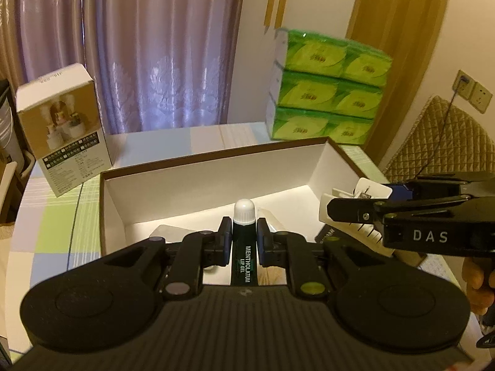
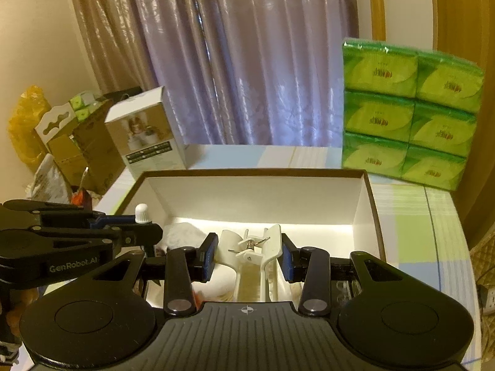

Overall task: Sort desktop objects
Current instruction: 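Carry the lip balm tube and hair clip over the box with both tools, then open both tools to drop the lip balm and hair clip into the box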

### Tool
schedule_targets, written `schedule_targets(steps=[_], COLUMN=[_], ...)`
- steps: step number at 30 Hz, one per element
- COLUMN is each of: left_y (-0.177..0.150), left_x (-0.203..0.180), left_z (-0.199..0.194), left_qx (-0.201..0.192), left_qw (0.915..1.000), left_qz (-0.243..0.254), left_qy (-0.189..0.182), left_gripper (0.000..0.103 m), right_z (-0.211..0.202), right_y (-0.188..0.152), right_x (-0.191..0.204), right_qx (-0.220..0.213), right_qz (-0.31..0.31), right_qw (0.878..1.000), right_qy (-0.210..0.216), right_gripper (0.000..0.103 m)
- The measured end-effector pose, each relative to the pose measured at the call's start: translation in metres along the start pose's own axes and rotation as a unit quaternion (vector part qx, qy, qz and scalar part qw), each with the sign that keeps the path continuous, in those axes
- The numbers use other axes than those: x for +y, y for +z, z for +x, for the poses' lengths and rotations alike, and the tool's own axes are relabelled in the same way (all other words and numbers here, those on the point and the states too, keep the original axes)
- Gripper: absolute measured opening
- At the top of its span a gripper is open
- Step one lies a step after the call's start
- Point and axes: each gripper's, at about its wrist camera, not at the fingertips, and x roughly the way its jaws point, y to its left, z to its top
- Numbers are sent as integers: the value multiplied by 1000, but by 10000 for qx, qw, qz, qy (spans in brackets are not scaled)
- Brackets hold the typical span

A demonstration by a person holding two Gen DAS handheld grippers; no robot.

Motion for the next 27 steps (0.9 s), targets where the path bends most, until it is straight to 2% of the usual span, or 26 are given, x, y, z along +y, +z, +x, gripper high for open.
schedule_targets(steps=[16,22,27], left_y=[27,28,28], left_x=[12,15,20], left_z=[94,117,122], left_qx=[611,821,867], left_qw=[9976,9957,9950], left_qz=[-220,-318,-355], left_qy=[239,305,335], left_gripper=[12,12,13], right_z=[75,85,91], right_y=[19,18,15], right_x=[-40,-44,-41], right_qx=[380,491,560], right_qz=[162,188,169], right_qw=[9991,9986,9983], right_qy=[-117,-83,-34], right_gripper=[38,38,38])
